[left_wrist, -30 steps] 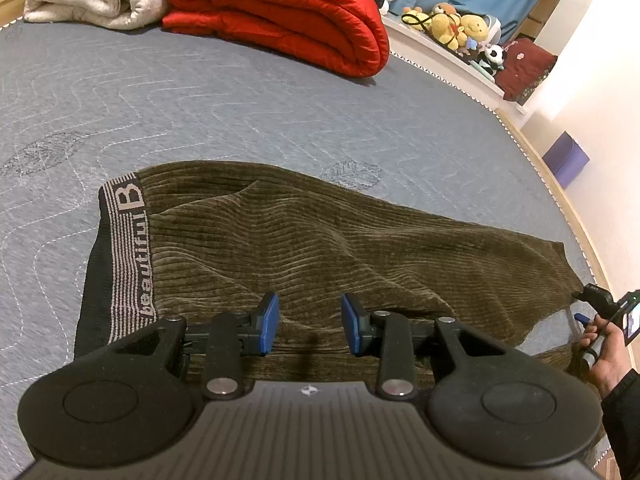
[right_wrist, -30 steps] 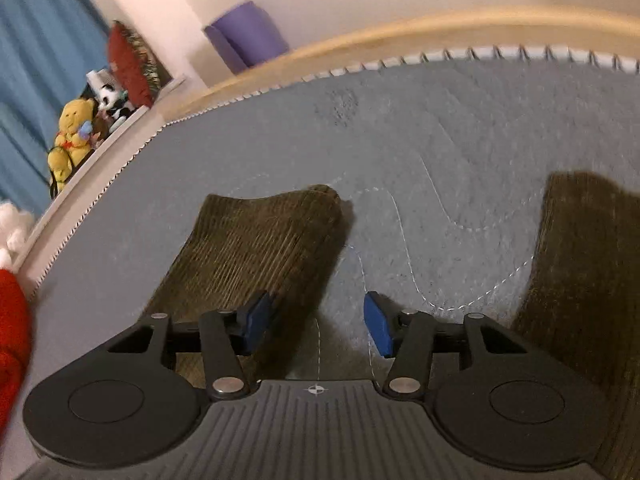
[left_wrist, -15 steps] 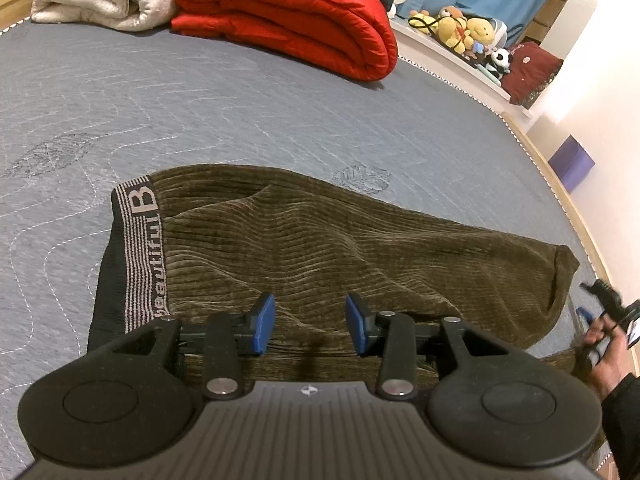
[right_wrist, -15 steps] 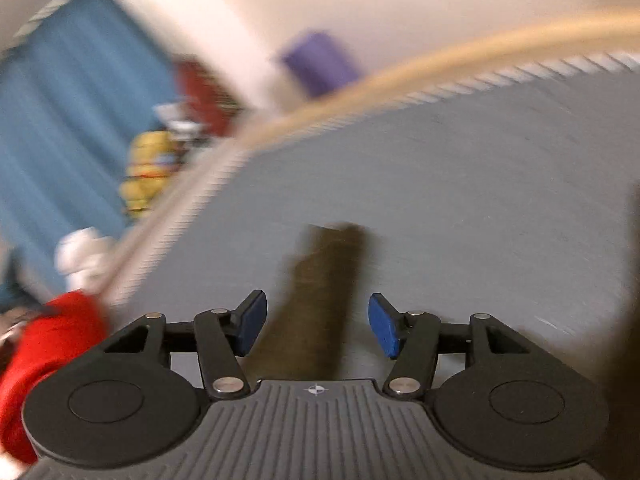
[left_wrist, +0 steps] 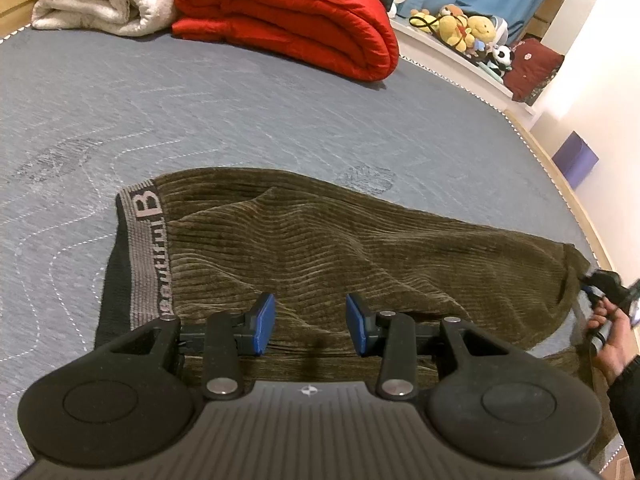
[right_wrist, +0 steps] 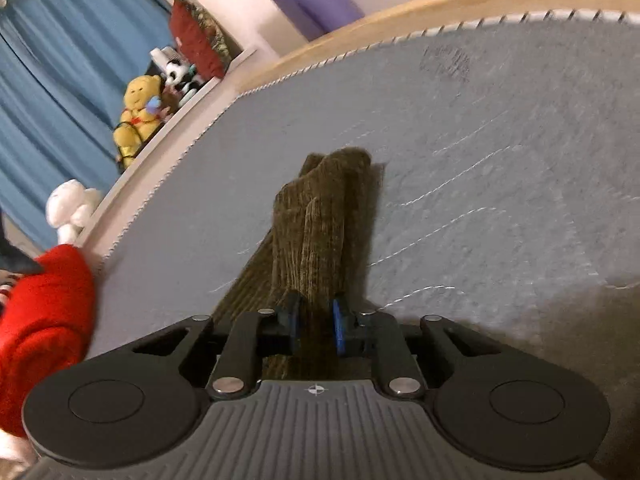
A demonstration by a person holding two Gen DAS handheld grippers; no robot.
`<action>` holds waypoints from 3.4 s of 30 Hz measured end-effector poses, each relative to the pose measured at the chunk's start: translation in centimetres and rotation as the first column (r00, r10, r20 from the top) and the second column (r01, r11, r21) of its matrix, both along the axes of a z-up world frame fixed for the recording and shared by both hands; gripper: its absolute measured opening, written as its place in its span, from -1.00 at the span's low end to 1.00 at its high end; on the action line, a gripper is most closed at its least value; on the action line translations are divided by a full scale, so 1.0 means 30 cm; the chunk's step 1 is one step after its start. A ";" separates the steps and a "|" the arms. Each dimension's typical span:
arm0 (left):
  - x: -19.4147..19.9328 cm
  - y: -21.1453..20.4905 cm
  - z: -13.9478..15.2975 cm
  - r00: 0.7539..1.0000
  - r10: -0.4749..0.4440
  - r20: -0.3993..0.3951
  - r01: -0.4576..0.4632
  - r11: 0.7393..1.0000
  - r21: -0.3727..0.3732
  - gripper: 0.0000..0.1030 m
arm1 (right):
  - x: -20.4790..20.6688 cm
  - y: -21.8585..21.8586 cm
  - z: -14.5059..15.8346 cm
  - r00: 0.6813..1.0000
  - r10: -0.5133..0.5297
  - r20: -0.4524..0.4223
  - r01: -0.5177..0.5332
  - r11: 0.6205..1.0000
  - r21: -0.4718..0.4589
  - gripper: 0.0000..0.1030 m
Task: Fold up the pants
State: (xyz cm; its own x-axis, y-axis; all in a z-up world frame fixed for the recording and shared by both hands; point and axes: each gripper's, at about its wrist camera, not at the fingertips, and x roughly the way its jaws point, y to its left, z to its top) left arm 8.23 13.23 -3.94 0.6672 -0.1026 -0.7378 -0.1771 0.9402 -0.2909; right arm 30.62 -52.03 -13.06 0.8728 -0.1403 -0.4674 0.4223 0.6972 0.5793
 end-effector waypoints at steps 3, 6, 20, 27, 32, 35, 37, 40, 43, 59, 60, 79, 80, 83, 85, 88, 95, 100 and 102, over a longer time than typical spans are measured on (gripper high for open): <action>-0.009 0.028 0.005 1.000 0.015 0.004 -0.015 1.000 0.010 -0.15 | -0.123 0.040 0.054 0.992 -0.112 0.053 0.117 0.989 -0.095 -0.83; -0.018 0.068 0.006 0.999 0.041 -0.001 -0.041 0.999 0.014 -0.15 | -0.288 0.079 0.122 0.952 -0.294 0.089 0.306 0.932 -0.195 -0.87; -0.085 0.227 -0.183 0.959 -0.083 -0.272 0.099 0.994 0.047 -0.23 | -0.539 0.140 0.298 0.962 -0.270 -0.034 0.248 0.922 -0.298 -0.22; -0.187 0.302 -0.077 0.986 0.000 -0.165 0.009 0.999 0.052 0.32 | -0.723 0.472 0.467 0.988 0.148 0.033 -0.133 0.947 -0.293 0.21; -0.210 0.310 -0.140 0.974 -0.018 -0.226 0.046 0.992 0.119 0.50 | -0.792 0.716 0.415 0.873 0.486 -0.034 -0.464 0.809 -0.361 0.34; -0.225 0.313 -0.180 0.968 -0.032 -0.249 0.068 0.988 0.138 0.55 | -0.790 0.884 0.358 0.741 0.654 -0.154 -0.648 0.636 -0.419 0.34; -0.228 0.313 -0.196 0.963 -0.050 -0.263 0.086 0.988 0.130 0.61 | -0.816 0.988 0.324 0.656 0.723 -0.214 -0.714 0.505 -0.484 0.32; -0.226 0.300 -0.220 0.958 -0.066 -0.280 0.103 0.988 0.118 0.64 | -0.862 1.108 0.274 0.553 0.778 -0.300 -0.772 0.342 -0.536 0.28; -0.230 0.278 -0.236 0.953 -0.091 -0.290 0.132 0.983 0.127 0.71 | -0.890 1.192 0.201 0.464 0.796 -0.389 -0.816 0.212 -0.538 0.22; -0.264 0.184 -0.210 0.949 -0.186 -0.255 0.245 0.943 0.225 -0.04 | -1.140 1.406 0.011 0.026 0.762 -0.647 -0.775 -0.394 -0.494 0.24; -0.270 0.179 -0.207 0.949 -0.189 -0.251 0.250 0.939 0.238 -0.09 | -1.144 1.404 0.015 0.003 0.765 -0.644 -0.776 -0.405 -0.484 0.24; -0.424 0.238 -0.022 0.969 -0.159 -0.188 0.201 0.951 0.234 -0.47 | -1.205 1.439 0.051 -0.129 0.789 -0.600 -0.708 -0.497 -0.501 -0.88; -0.430 0.234 -0.022 0.966 -0.163 -0.199 0.210 0.947 0.244 -0.47 | -1.208 1.434 0.057 -0.141 0.793 -0.593 -0.713 -0.497 -0.495 -0.88; -0.432 0.209 -0.066 0.950 -0.161 -0.268 0.245 0.916 0.317 -0.47 | -1.208 1.422 0.061 -0.161 0.792 -0.589 -0.720 -0.503 -0.479 -0.87; -0.418 0.199 -0.108 0.943 -0.117 -0.312 0.239 0.891 0.387 -0.35 | -1.201 1.418 0.059 -0.157 0.786 -0.598 -0.733 -0.498 -0.463 -0.84; -0.417 0.199 -0.072 0.970 -0.100 -0.221 0.185 0.896 0.404 -0.05 | -1.172 1.411 0.094 -0.137 0.818 -0.559 -0.782 -0.436 -0.446 -0.71; -0.390 0.150 -0.026 0.974 -0.203 -0.096 0.222 0.938 0.265 -0.05 | -1.050 1.325 0.231 0.054 0.937 -0.346 -0.892 -0.110 -0.439 0.08; -0.328 0.096 -0.209 0.930 -0.227 -0.290 0.307 0.912 0.273 -0.44 | -0.956 1.307 0.130 0.161 0.862 -0.481 -0.947 -0.003 -0.322 0.08; -0.306 0.092 -0.230 0.921 -0.236 -0.308 0.327 0.900 0.287 -0.45 | -0.935 1.312 0.054 0.190 0.765 -0.616 -0.954 -0.005 -0.300 0.10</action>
State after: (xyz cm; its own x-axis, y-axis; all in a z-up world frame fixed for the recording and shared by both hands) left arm -0.94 15.98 -10.84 0.4266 0.0194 -0.9042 0.0833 0.9947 0.0606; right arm 2.57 -12.67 -11.43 0.4082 0.3672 -0.8358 -0.7196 0.6927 -0.0471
